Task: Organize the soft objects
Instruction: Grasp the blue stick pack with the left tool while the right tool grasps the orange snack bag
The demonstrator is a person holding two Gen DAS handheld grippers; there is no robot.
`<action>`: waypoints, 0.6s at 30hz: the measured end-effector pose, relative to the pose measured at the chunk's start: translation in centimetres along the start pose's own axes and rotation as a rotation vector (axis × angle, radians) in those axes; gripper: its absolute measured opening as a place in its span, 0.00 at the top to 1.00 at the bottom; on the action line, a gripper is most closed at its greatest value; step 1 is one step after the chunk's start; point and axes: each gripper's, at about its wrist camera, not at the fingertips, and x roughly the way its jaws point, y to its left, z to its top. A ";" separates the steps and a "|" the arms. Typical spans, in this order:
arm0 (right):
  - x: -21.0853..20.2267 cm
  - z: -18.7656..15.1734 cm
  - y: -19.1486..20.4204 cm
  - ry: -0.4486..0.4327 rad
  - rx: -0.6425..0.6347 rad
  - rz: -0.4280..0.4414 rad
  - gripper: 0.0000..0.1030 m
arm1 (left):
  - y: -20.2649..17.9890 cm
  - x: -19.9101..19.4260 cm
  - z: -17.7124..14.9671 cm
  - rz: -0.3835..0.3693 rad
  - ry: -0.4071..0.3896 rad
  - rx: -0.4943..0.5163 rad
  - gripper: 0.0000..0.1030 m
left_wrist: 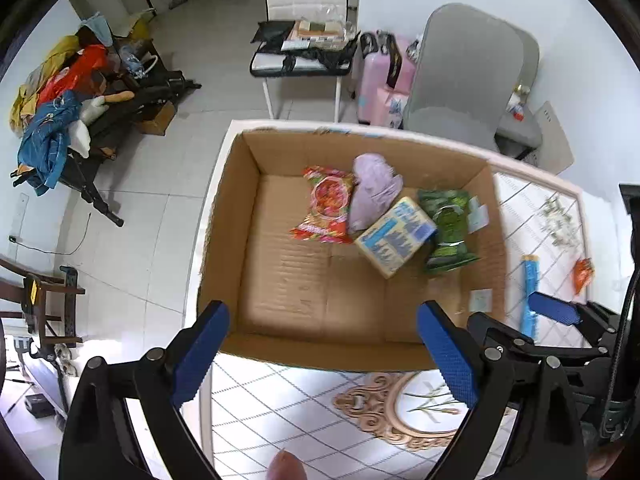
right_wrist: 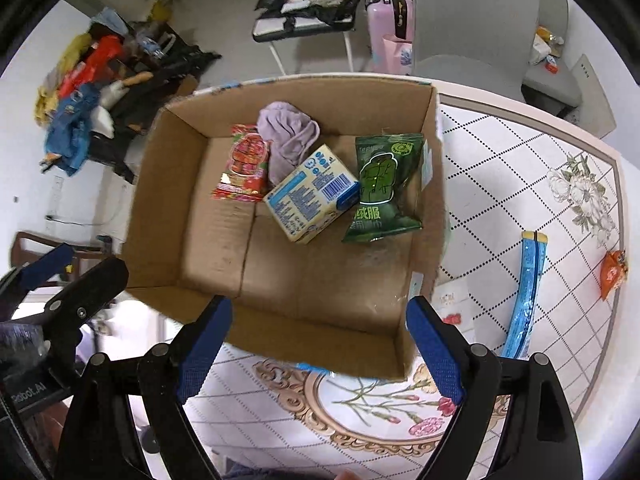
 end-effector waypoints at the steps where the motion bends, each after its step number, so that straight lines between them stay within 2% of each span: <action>1: -0.9 -0.2 -0.7 -0.014 0.009 0.011 0.12 | -0.8 -0.9 0.0 0.005 -0.012 0.002 0.07; 6: -5.1 -1.4 -6.7 -0.070 0.080 0.035 0.12 | -6.4 -4.5 0.2 -0.027 -0.070 0.030 0.07; 11: -8.6 -3.2 -16.8 -0.091 0.185 -0.040 0.12 | -15.4 -4.1 0.4 -0.124 -0.042 0.099 0.07; 14: -9.3 -4.2 -23.5 -0.079 0.258 -0.104 0.12 | -21.3 -1.1 0.3 -0.166 0.041 0.151 0.07; 18: -8.7 -4.8 -32.6 -0.044 0.386 -0.147 0.12 | -27.5 5.7 -0.3 -0.206 0.217 0.185 0.07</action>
